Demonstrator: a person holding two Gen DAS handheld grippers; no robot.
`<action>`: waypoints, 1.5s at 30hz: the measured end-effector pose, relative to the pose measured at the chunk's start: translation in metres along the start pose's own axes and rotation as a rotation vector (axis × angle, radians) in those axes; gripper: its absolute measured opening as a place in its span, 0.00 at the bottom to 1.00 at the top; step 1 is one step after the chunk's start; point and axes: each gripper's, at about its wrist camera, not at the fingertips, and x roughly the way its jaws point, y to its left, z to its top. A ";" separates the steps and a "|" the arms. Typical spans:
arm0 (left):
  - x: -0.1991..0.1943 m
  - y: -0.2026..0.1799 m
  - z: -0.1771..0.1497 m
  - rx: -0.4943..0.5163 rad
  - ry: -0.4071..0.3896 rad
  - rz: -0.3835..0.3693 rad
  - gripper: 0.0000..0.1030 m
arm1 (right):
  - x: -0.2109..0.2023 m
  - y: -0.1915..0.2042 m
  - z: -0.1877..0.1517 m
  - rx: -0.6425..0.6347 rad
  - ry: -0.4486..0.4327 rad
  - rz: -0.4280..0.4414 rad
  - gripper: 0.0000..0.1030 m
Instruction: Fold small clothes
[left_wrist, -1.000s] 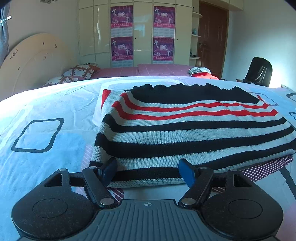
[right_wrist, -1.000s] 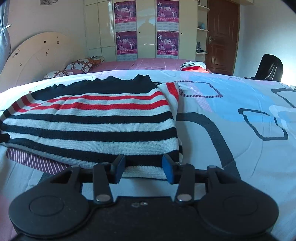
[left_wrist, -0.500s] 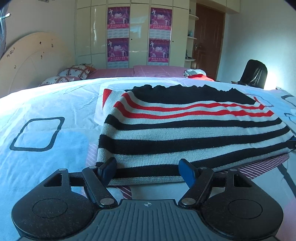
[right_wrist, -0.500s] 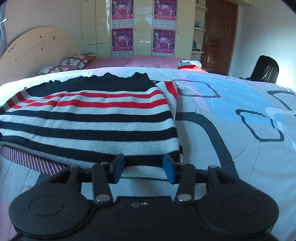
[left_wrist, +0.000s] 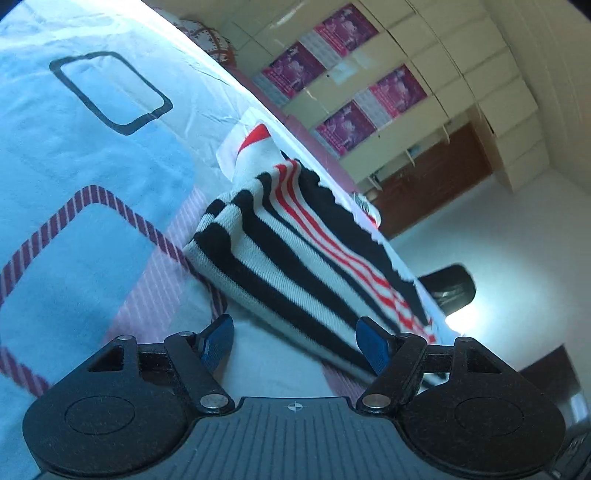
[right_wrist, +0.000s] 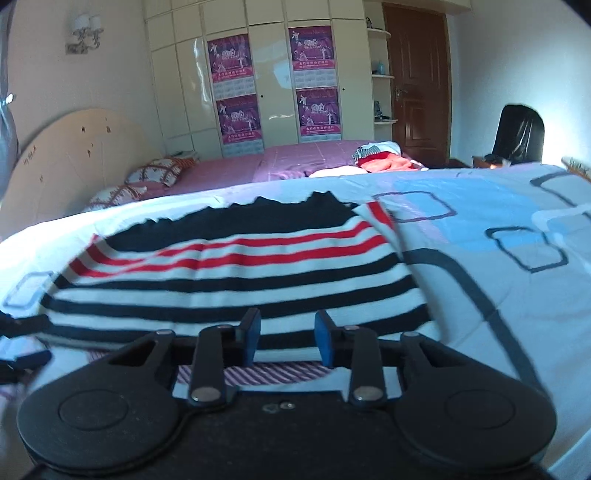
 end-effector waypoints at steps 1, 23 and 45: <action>0.005 0.002 0.002 -0.023 -0.013 -0.011 0.71 | 0.004 0.003 0.003 0.026 0.006 0.011 0.27; 0.078 0.016 0.029 -0.207 -0.211 -0.005 0.26 | 0.128 0.053 0.034 -0.101 0.151 0.217 0.09; 0.075 0.021 0.036 -0.215 -0.243 -0.003 0.17 | 0.127 0.042 0.027 -0.152 0.119 0.281 0.05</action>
